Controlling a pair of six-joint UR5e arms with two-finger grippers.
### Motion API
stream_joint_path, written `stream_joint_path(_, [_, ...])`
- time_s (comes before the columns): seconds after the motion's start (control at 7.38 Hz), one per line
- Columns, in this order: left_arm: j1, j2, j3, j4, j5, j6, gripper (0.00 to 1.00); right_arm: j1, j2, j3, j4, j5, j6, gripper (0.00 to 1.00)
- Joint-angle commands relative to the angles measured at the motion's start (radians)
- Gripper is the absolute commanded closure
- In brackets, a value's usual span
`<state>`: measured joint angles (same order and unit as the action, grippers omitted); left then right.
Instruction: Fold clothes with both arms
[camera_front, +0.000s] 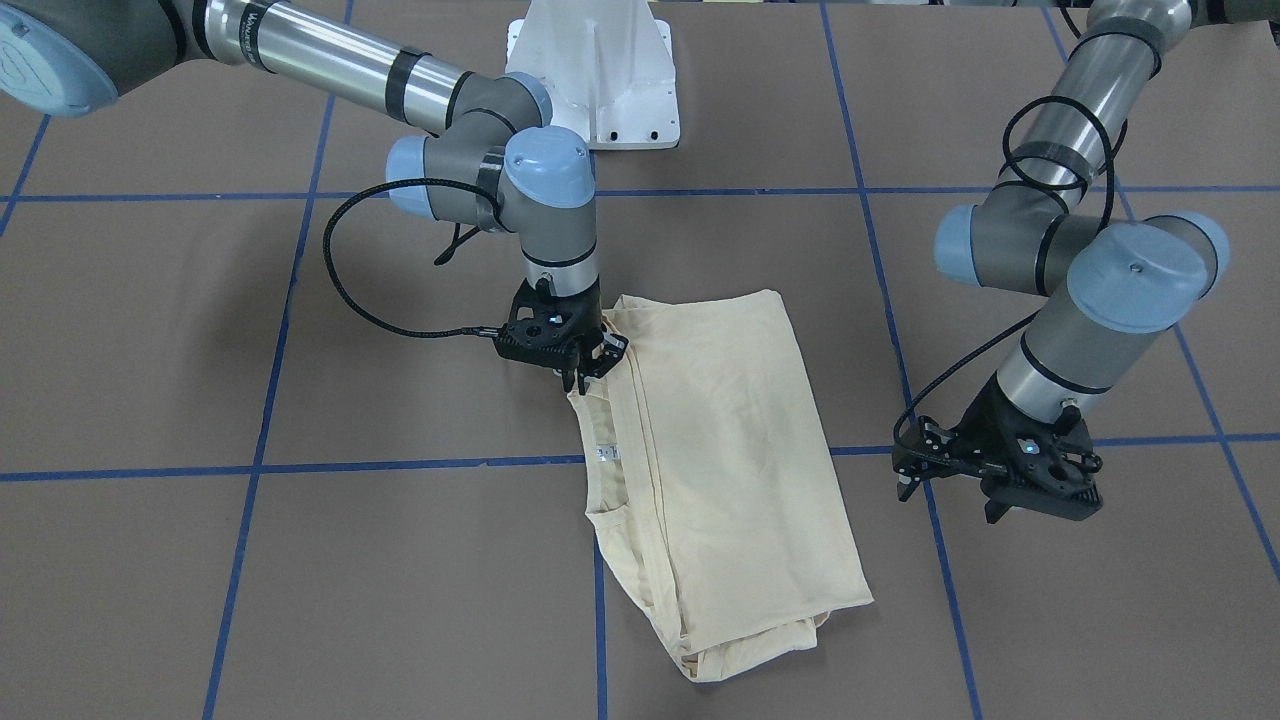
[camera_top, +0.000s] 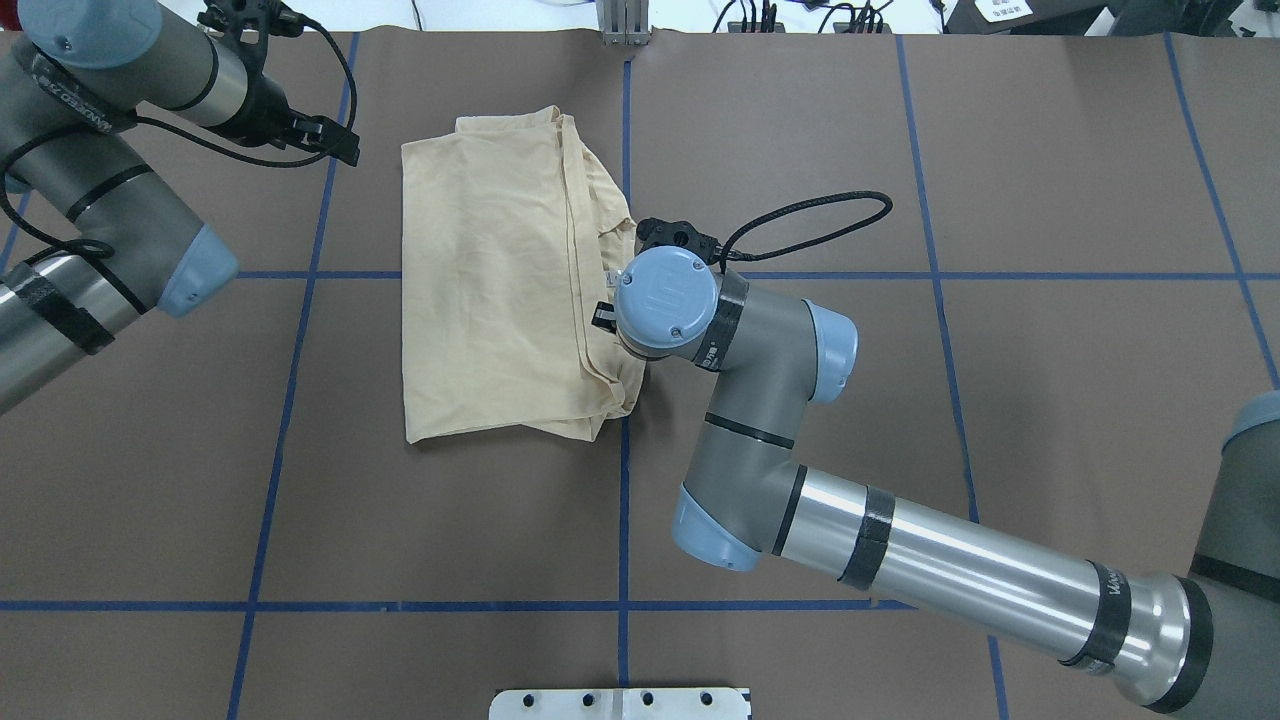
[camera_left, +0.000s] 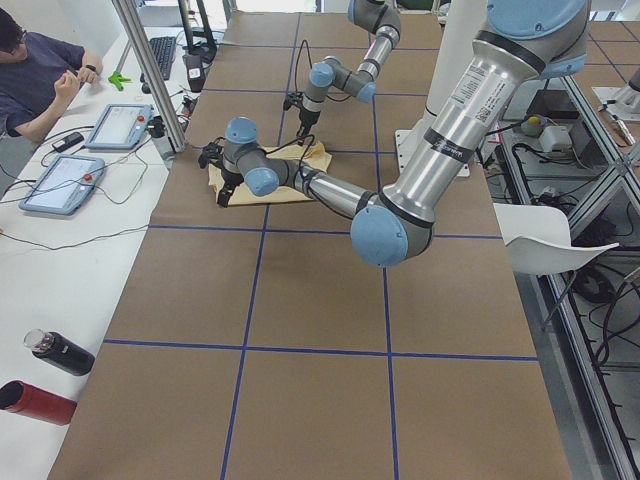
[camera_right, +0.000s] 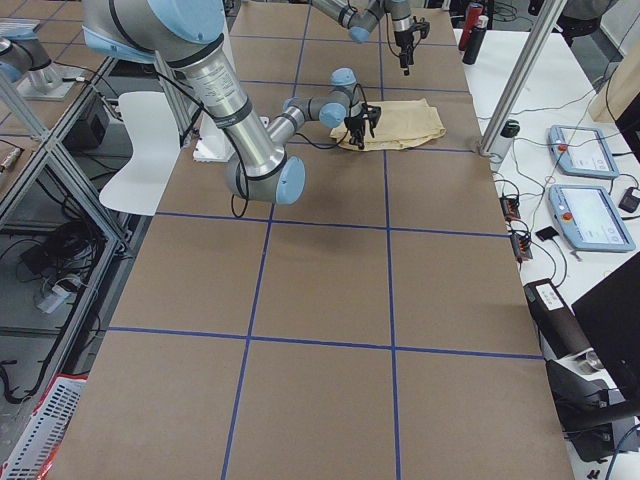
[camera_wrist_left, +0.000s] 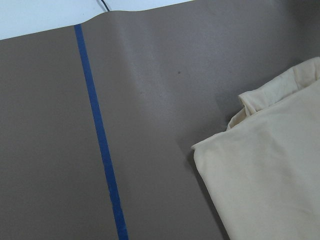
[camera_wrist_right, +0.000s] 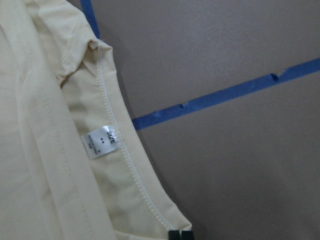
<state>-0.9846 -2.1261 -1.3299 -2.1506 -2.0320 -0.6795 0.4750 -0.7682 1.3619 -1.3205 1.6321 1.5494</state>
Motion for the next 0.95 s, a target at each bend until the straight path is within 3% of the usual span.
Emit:
stream_joint_path(0.0, [0.001, 0.0, 0.0, 0.0, -0.001, -0.002, 0.0, -0.001, -0.069, 0.089, -0.003, 0.012, -0.026, 1.0])
stream_joint_path(0.54, [0.007, 0.0, -0.008, -0.002, -0.002, -0.028, 0.0, -0.07, -0.299, 0.461, -0.135, 0.023, -0.031, 1.0])
stream_joint_path(0.81, [0.007, 0.002, -0.008, -0.002, -0.002, -0.028, 0.0, -0.087, -0.326, 0.482, -0.135, 0.017, -0.031, 1.0])
